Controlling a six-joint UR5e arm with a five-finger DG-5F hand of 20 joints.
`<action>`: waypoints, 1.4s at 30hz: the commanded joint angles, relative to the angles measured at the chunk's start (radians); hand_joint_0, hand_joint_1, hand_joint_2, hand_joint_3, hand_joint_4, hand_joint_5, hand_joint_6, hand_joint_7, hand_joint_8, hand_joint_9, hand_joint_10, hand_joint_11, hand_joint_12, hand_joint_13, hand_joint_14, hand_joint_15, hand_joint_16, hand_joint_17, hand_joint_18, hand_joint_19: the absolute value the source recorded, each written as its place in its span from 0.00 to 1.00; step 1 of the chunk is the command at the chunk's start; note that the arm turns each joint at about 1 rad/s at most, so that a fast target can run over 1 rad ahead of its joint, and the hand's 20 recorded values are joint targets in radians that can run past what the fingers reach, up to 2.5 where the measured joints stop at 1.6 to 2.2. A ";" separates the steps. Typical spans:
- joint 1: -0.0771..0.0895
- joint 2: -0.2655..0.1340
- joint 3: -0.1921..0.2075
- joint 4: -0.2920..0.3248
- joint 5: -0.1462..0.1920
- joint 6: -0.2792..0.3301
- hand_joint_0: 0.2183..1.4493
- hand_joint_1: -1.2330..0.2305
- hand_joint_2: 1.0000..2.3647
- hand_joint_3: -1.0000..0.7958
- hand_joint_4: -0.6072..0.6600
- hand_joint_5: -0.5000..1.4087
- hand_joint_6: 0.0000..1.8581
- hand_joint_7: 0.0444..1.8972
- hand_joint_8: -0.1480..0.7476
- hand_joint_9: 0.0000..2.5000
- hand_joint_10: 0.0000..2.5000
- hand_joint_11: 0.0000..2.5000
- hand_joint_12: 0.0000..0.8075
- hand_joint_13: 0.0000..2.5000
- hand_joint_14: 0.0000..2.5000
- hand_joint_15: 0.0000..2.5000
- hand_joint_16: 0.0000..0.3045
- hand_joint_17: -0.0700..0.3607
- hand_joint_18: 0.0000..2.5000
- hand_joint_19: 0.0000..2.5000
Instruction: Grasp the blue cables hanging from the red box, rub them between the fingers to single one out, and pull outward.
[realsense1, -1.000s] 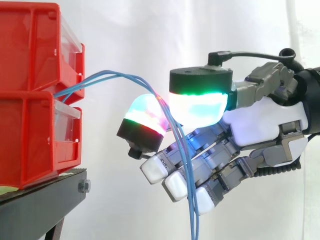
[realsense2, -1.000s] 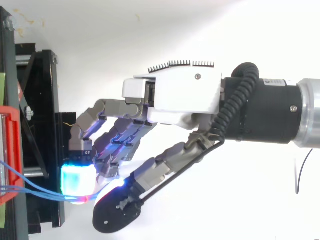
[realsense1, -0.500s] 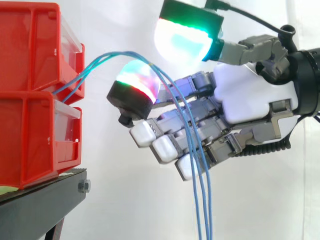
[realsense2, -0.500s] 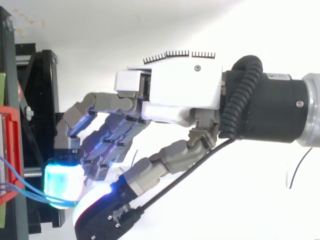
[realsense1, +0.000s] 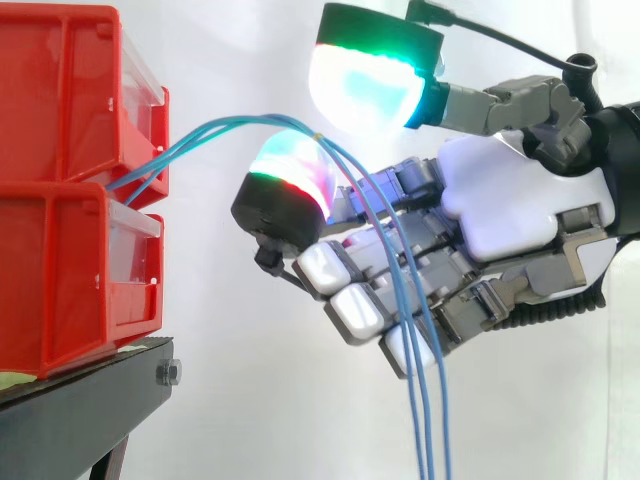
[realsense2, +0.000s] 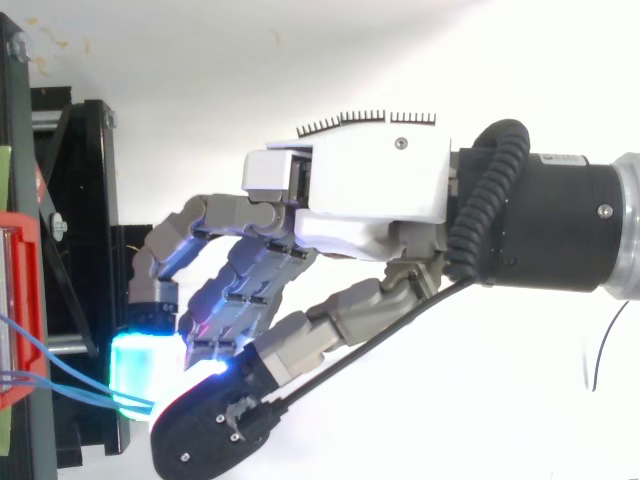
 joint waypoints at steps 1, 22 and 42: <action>0.002 0.000 -0.002 -0.026 -0.002 0.005 0.29 0.29 0.00 0.28 0.64 0.16 0.50 0.47 0.56 0.36 0.01 0.20 0.54 0.35 0.01 0.20 0.17 0.43 0.34 0.20; 0.010 0.000 -0.007 -0.037 -0.014 0.005 0.32 0.29 0.01 0.45 0.58 0.17 0.50 0.51 0.56 0.38 0.01 0.21 0.53 0.36 0.01 0.20 0.16 0.42 0.35 0.21; 0.011 0.000 -0.007 -0.037 -0.014 0.005 0.29 0.43 0.00 0.51 0.54 0.19 0.47 0.53 0.58 0.40 0.00 0.16 0.60 0.39 0.01 0.19 0.21 0.50 0.38 0.19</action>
